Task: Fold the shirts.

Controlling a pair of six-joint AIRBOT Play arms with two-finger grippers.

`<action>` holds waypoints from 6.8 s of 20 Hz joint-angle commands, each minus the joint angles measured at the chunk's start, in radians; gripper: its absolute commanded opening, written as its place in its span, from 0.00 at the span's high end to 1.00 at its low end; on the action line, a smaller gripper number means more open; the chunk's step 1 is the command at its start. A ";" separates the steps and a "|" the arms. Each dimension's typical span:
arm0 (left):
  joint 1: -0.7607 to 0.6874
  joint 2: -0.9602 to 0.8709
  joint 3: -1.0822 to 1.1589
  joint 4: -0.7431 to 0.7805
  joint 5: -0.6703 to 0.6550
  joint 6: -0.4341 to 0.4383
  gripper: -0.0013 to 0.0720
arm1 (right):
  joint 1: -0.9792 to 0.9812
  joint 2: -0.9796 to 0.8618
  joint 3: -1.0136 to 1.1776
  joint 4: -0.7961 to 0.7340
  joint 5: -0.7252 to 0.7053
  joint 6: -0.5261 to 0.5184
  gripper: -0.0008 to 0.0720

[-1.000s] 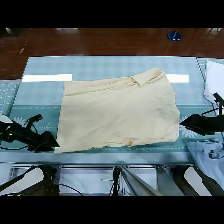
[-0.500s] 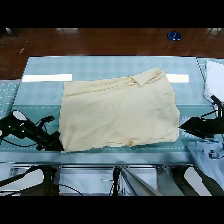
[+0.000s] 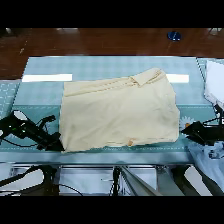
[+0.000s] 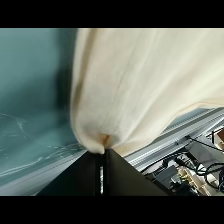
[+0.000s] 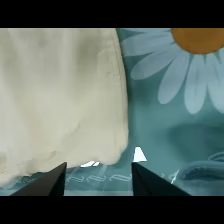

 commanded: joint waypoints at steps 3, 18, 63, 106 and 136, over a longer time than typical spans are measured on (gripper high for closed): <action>0.000 0.000 0.001 0.003 0.183 0.011 0.95 | -0.005 -0.001 -0.124 0.059 -0.071 0.025 0.32; 0.015 0.001 0.004 0.003 0.187 0.030 0.95 | 0.221 -0.001 -0.232 0.151 -0.356 0.126 0.95; 0.225 0.741 1.516 -0.160 -0.445 -0.258 0.96 | 0.270 0.241 1.537 0.002 0.465 0.320 0.96; -0.137 0.122 0.835 -0.109 0.168 -0.050 0.96 | 0.622 -0.371 0.915 -0.224 -0.356 0.161 0.96; -0.290 -0.376 1.017 -0.023 0.402 -0.092 0.96 | 0.661 -0.736 0.937 -0.401 -0.712 0.122 0.96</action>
